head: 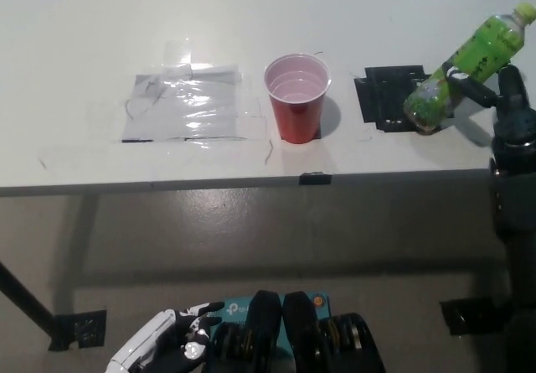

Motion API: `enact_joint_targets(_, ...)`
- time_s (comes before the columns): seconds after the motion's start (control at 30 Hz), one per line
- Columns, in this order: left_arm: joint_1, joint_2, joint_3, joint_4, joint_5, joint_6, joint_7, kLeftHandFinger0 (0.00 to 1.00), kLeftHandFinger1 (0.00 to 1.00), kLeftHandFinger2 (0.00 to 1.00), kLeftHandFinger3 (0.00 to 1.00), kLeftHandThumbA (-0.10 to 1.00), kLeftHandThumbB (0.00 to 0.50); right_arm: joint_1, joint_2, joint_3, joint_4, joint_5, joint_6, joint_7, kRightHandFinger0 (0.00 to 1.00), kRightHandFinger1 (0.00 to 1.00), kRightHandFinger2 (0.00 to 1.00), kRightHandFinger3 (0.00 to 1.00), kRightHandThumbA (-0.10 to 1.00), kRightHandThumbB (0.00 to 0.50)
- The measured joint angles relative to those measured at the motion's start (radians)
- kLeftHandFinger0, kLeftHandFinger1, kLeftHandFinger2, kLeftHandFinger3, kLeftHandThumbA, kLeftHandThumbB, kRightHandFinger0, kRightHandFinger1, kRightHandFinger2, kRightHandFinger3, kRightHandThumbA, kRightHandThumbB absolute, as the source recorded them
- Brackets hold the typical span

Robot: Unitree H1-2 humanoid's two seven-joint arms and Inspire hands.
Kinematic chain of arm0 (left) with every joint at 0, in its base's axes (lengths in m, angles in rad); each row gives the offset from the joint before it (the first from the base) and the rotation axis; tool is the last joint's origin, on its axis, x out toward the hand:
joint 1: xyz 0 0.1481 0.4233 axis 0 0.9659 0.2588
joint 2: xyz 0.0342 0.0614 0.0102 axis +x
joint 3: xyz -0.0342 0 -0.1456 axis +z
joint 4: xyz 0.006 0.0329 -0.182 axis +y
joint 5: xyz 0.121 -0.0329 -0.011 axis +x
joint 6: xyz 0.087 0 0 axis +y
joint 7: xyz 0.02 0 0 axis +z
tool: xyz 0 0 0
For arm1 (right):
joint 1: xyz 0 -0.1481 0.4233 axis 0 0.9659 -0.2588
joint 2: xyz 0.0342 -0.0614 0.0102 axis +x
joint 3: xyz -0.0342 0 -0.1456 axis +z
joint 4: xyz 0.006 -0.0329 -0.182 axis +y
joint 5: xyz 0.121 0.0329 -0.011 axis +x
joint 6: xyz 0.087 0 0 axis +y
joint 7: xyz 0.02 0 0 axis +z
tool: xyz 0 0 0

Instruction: The robot uses its right hand to pick up a bottle kept in the middle of the desk and tilt it into a cup kept next to it to pour water out

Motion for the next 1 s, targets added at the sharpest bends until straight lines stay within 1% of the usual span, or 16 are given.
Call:
enact_joint_targets(0.23,-0.003,0.000,-0.020,0.000,0.002,0.000,-0.002,0.80,0.94,0.94,1.00,1.00,0.485,-0.009,0.040,0.046,0.007,0.052,-0.001,-0.046,1.00,1.00,1.00,1.00,0.69,0.500)
enact_joint_targets(0.27,-0.003,0.000,-0.021,0.000,0.002,0.000,-0.002,0.80,0.94,0.94,1.00,1.00,0.495,-0.008,0.049,0.062,0.007,0.054,-0.001,-0.050,1.00,1.00,1.00,1.00,0.73,0.500)
enact_joint_targets(0.3,-0.003,0.000,-0.022,0.000,0.002,0.000,-0.002,0.79,0.93,0.94,1.00,1.00,0.499,-0.008,0.054,0.073,0.007,0.055,-0.001,-0.053,1.00,1.00,1.00,1.00,0.70,0.500)
enact_joint_targets(0.33,-0.003,0.000,-0.022,0.000,0.002,-0.001,-0.004,0.79,0.93,0.94,1.00,1.00,0.500,-0.009,0.065,0.100,0.006,0.056,-0.005,-0.066,1.00,1.00,1.00,1.00,0.67,0.444)
enact_joint_targets(0.37,-0.003,0.000,-0.022,0.000,0.002,-0.001,-0.005,0.80,0.94,0.95,1.00,1.00,0.500,-0.008,0.072,0.110,0.002,0.057,-0.009,-0.072,1.00,0.94,0.97,1.00,0.54,0.428)
enact_joint_targets(0.4,-0.004,0.000,-0.022,0.000,0.002,-0.001,-0.005,0.80,0.95,0.96,1.00,1.00,0.500,-0.008,0.076,0.115,-0.005,0.063,-0.020,-0.080,0.74,0.76,0.78,1.00,0.52,0.390)
enact_joint_targets(0.43,-0.005,0.000,-0.022,0.000,0.002,-0.001,-0.006,0.80,0.95,0.96,1.00,1.00,0.500,-0.009,0.080,0.114,-0.012,0.072,-0.037,-0.089,0.78,0.76,0.72,1.00,0.52,0.390)
enact_joint_targets(0.47,-0.005,0.000,-0.022,0.000,0.002,-0.001,-0.006,0.81,0.95,0.96,1.00,1.00,0.500,-0.009,0.081,0.115,-0.019,0.079,-0.050,-0.095,0.76,0.67,0.60,1.00,0.47,0.297)
enact_joint_targets(0.5,-0.005,0.000,-0.021,0.000,0.002,-0.001,-0.006,0.81,0.95,0.95,1.00,1.00,0.500,-0.011,0.081,0.114,-0.021,0.086,-0.062,-0.103,0.44,0.36,0.34,1.00,0.35,0.176)
enact_joint_targets(0.53,-0.005,0.000,-0.021,0.000,0.002,-0.001,-0.006,0.81,0.94,0.95,1.00,1.00,0.500,-0.011,0.081,0.115,-0.021,0.094,-0.075,-0.108,0.14,0.11,0.13,1.00,0.24,0.081)
enact_joint_targets(0.57,-0.004,0.000,-0.021,0.000,0.002,-0.001,-0.006,0.82,0.95,0.95,1.00,1.00,0.500,-0.010,0.081,0.119,-0.021,0.098,-0.090,-0.112,0.03,0.02,0.03,1.00,0.11,0.025)
enact_joint_targets(0.6,-0.004,0.000,-0.021,0.000,0.002,-0.001,-0.006,0.82,0.95,0.95,1.00,1.00,0.500,-0.009,0.079,0.122,-0.021,0.099,-0.099,-0.118,0.00,0.00,0.00,0.94,-0.09,0.000)
enact_joint_targets(0.63,-0.004,0.000,-0.021,0.000,0.002,-0.001,-0.006,0.82,0.95,0.95,1.00,1.00,0.500,-0.007,0.077,0.128,-0.021,0.100,-0.112,-0.124,0.00,0.00,0.00,0.67,-0.10,0.000)
enact_joint_targets(0.67,-0.004,0.000,-0.021,0.000,0.002,-0.001,-0.006,0.82,0.95,0.95,1.00,1.00,0.500,-0.007,0.076,0.129,-0.021,0.100,-0.120,-0.127,0.00,0.00,0.00,0.50,-0.10,0.000)
enact_joint_targets(0.73,-0.005,0.000,-0.021,0.000,0.002,-0.001,-0.006,0.83,0.95,0.95,1.00,1.00,0.500,-0.002,0.068,0.139,-0.024,0.101,-0.151,-0.139,0.00,0.00,0.00,0.29,-0.10,0.000)
enact_joint_targets(1.0,-0.004,0.000,-0.021,0.000,0.002,-0.002,-0.006,0.82,0.95,0.95,1.00,1.00,0.486,0.011,0.032,0.157,-0.027,0.101,-0.239,-0.199,0.00,0.00,0.00,0.18,-0.10,0.000)
